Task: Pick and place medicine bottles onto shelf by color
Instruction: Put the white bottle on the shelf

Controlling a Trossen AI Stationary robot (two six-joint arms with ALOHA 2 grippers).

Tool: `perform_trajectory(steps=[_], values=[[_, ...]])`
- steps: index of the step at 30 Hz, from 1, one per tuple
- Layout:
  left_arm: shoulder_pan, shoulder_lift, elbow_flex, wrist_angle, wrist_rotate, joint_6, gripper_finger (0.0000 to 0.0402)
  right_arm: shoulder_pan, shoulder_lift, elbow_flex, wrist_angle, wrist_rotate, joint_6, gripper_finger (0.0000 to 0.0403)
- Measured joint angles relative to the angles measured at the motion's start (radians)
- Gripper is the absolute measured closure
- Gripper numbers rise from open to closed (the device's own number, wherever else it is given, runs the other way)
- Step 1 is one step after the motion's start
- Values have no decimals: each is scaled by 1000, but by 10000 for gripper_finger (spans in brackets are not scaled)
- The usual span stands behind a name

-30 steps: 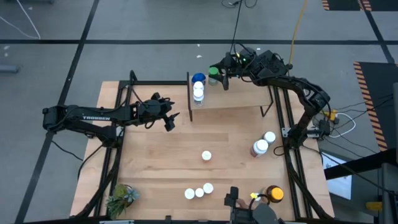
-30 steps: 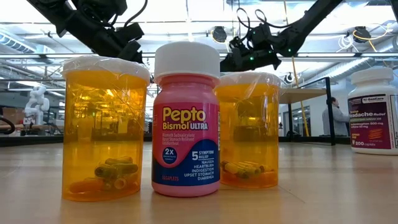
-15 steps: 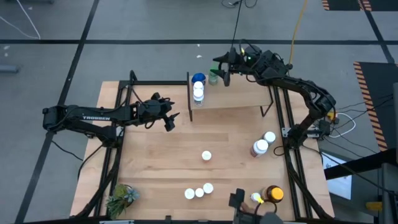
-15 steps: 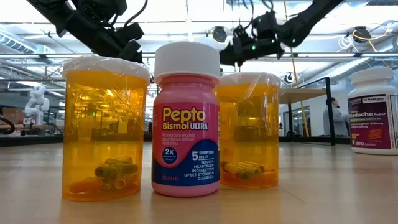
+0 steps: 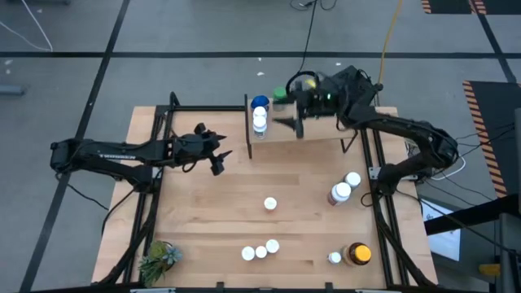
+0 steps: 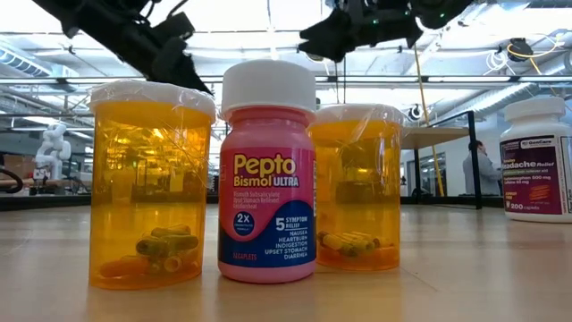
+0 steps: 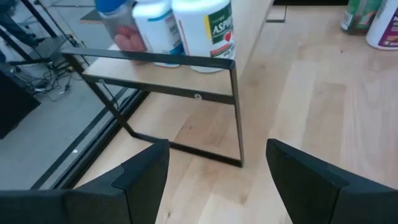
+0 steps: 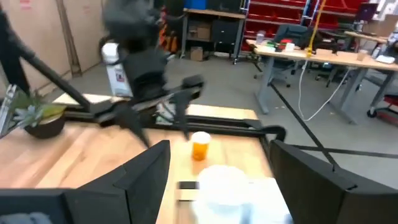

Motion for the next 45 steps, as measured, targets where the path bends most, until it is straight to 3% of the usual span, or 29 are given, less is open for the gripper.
perform_trajectory(steps=[5,10,15,20,24,29,32,38,45], values=[[-12,-62,0,-66,1,-3,128,147,-51,-90,18,130,-14,133],[-9,-94,0,-250,-32,-49,128,284,-72,-198,66,159,45,133],[13,-106,0,-445,-158,-276,128,406,-69,-335,269,223,108,133],[73,-108,0,-599,-171,-454,128,503,-69,-478,487,352,150,133],[131,-94,-1,-611,-179,-505,127,554,-69,-547,599,397,176,133],[185,-48,-1,-591,-176,-511,105,576,-69,-554,598,406,181,133],[189,-29,-1,-572,-161,-512,92,576,-105,-554,484,487,207,133],[145,-22,-1,-529,-154,-507,87,604,-252,-549,60,696,314,133],[61,-21,-1,-397,-154,-497,87,719,-344,-329,-548,842,552,133]])
